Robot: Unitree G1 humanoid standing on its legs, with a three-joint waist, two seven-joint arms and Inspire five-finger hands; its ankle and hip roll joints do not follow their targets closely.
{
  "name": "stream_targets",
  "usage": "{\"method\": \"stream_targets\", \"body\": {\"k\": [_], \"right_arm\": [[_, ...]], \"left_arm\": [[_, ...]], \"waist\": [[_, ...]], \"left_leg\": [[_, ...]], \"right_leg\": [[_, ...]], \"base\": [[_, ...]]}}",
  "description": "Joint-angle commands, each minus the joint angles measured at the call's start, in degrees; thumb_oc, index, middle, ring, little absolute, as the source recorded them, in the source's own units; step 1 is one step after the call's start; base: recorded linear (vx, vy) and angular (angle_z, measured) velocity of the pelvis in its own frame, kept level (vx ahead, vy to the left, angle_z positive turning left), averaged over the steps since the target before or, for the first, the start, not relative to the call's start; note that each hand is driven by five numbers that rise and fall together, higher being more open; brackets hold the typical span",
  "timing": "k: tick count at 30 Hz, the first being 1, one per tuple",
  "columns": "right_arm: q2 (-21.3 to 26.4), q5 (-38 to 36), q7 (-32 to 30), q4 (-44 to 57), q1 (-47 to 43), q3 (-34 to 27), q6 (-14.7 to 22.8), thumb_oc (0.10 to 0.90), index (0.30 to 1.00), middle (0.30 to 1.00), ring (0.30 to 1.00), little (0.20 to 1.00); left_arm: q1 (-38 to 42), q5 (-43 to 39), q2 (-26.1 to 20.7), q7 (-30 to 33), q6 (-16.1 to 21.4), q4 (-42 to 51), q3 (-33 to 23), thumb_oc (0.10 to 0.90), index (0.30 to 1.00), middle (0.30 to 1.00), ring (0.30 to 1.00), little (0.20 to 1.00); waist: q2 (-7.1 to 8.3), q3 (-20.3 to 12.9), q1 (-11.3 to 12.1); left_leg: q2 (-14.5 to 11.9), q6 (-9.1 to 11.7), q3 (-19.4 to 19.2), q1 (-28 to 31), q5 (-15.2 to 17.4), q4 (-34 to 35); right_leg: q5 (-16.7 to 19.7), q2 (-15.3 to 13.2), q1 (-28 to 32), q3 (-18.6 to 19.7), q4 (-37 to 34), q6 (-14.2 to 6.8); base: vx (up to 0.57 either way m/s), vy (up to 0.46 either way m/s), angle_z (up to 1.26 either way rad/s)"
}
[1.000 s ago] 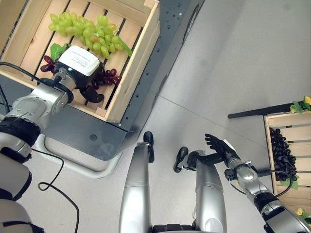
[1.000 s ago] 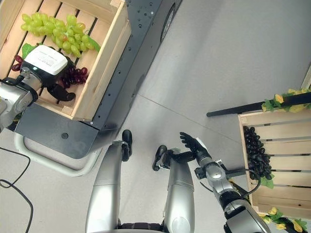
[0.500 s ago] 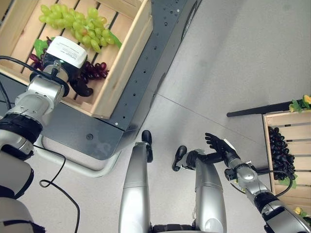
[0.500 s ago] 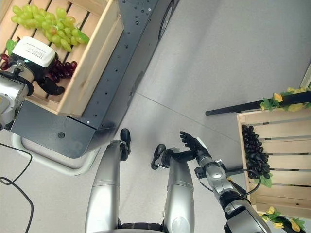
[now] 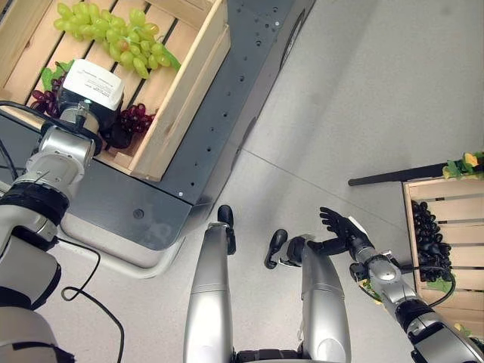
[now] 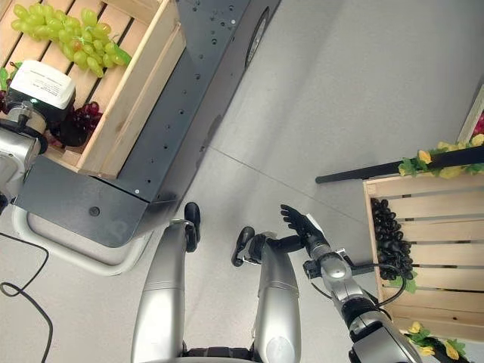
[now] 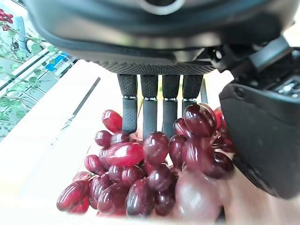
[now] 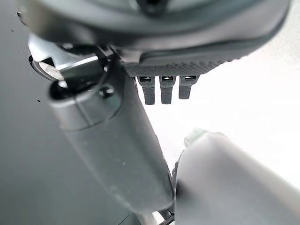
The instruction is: Pick up the fruits from the basket on one side to the basket on the other side
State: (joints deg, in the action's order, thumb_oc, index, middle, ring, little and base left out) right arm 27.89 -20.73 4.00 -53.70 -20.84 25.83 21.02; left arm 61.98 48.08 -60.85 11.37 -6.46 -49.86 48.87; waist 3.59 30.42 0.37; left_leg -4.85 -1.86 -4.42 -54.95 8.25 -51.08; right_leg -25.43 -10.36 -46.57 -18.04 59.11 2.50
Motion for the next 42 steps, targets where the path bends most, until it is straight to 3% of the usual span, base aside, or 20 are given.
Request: {"method": "stream_targets", "body": {"k": [1, 3, 11, 20, 30, 34, 42], "right_arm": [[2.04, -1.44, -0.86, 3.03, 4.25, -2.44, 2.94, 0.8, 0.9, 0.9, 0.9, 0.9], [1.84, -1.05, -1.61, 3.35, 4.49, -2.34, 2.68, 0.8, 0.9, 0.9, 0.9, 0.9], [0.47, -0.01, -2.45, 4.44, 5.65, -2.14, 2.17, 0.8, 0.9, 0.9, 0.9, 0.9], [-0.98, 1.21, -3.1, 5.27, 6.89, -2.29, 1.46, 0.8, 0.9, 0.9, 0.9, 0.9], [-3.05, 3.44, -3.39, 6.03, 8.08, -2.91, 0.59, 0.8, 0.9, 0.9, 0.9, 0.9], [-3.75, 3.39, -3.48, 7.27, 9.09, -2.88, 0.7, 0.8, 0.9, 0.9, 0.9, 0.9], [-5.26, 3.7, -1.68, 10.74, 13.19, -3.14, 1.75, 0.8, 0.9, 0.9, 0.9, 0.9]], "left_arm": [[-2.74, -13.26, -4.71, 3.97, -2.26, -6.34, -6.13, 0.4, 0.3, 0.3, 0.3, 0.3], [-4.39, -19.89, -3.62, 6.64, 0.02, -7.62, -9.02, 0.4, 0.3, 0.3, 0.3, 0.3], [-10.16, -30.55, 0.55, 11.2, 8.02, -9.03, -18.69, 0.4, 0.3, 0.3, 0.3, 0.3], [-14.04, -46.24, 5.0, 9.52, 13.92, -5.48, -27.21, 0.4, 0.3, 0.3, 0.3, 0.3], [-20.05, -63.76, 11.07, 7.93, 21.19, -0.03, -36.1, 0.4, 0.3, 0.3, 0.3, 0.3], [-21.9, -68.51, 12.59, 8.02, 22.08, 1.76, -38.78, 0.4, 0.3, 0.3, 0.3, 0.3], [-26.08, -68.02, 12.32, 8.98, 22.41, 3.77, -42.27, 0.4, 0.3, 0.3, 0.3, 0.3]], "waist": [[0.71, -0.63, 1.34], [0.62, -0.63, 1.3], [0.7, -0.63, 1.28], [0.35, -0.63, 1.13], [-1.46, -0.75, 0.85], [-2.0, -2.36, 0.6], [-3.96, -8.18, -0.47]], "left_leg": [[1.03, -1.91, -4.04, 8.84, 10.03, 1.67], [1.16, -1.85, -4.06, 9.26, 9.91, 1.88], [1.6, -1.41, -4.01, 13.4, 10.54, 3.53], [2.24, -1.71, -4.24, 19.36, 10.97, 5.57], [3.26, -2.33, -4.84, 30.2, 11.01, 10.34], [3.43, -2.45, -5.1, 33.01, 10.78, 12.56], [4.76, -1.88, -4.86, 42.69, 7.99, 23.17]], "right_leg": [[8.17, -0.01, 2.85, 0.54, -7.28, -2.45], [7.92, 0.05, 3.11, 0.73, -7.15, -2.32], [6.78, 0.5, 6.51, 1.57, -7.8, -2.72], [6.51, 0.67, 11.66, 2.65, -9.69, -3.03], [7.73, 0.14, 20.08, 4.58, -13.05, -4.19], [8.59, -0.13, 22.13, 4.93, -14.94, -4.75], [11.35, 0.06, 30.65, 5.38, -25.74, -6.2]], "base": [[0.0, 0.0, 0.0], [0.0, -0.021, -0.05], [0.02, -0.003, -0.02], [0.0, -0.002, 0.0], [0.02, -0.003, -0.03], [0.02, -0.008, -0.01], [0.07, -0.019, -0.05]]}}
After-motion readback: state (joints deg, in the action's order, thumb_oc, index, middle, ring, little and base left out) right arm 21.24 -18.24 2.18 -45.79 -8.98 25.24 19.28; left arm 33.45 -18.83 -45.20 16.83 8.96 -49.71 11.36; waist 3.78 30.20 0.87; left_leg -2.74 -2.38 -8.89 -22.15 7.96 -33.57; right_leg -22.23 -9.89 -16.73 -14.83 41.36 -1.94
